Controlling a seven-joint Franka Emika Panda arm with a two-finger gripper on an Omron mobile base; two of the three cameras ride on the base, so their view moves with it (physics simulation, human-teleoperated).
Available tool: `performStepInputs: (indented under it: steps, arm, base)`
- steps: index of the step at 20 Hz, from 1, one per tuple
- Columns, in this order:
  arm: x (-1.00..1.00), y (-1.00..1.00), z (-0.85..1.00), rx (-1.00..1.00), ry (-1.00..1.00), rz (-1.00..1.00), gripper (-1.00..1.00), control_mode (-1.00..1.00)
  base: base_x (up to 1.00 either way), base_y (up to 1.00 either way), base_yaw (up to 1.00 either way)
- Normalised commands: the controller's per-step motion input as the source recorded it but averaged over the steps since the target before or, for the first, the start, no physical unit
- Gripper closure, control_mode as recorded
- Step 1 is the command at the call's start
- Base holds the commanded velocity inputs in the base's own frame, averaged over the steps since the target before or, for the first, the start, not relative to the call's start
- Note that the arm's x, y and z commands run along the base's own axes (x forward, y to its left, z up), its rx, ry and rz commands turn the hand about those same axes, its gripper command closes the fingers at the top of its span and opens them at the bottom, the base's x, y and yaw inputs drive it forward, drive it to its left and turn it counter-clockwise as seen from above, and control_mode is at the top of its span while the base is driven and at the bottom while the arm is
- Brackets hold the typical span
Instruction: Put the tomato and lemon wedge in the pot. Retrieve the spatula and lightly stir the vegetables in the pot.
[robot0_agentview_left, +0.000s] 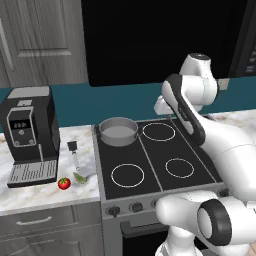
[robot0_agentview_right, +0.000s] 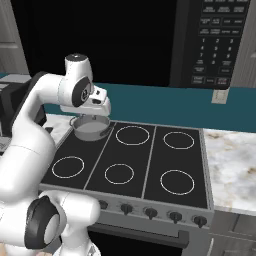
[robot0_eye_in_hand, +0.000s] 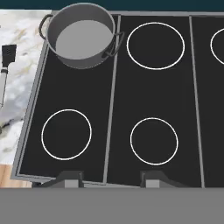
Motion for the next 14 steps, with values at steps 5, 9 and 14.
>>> performStepInputs:
  steps: [5,9,14]
  arm:
    - [-0.31,0.02,0.00,0.00,0.00,0.01,-1.00,-1.00]
    - [-0.61,0.31,0.00,0.00,-0.01,0.10,-1.00,-1.00]
    - [-0.42,0.55,0.00,0.01,-0.04,0.04,-1.00,-1.00]
  base:
    - [0.00,0.00,0.00]
    - [0.00,0.00,0.00]
    - [0.00,0.00,0.00]
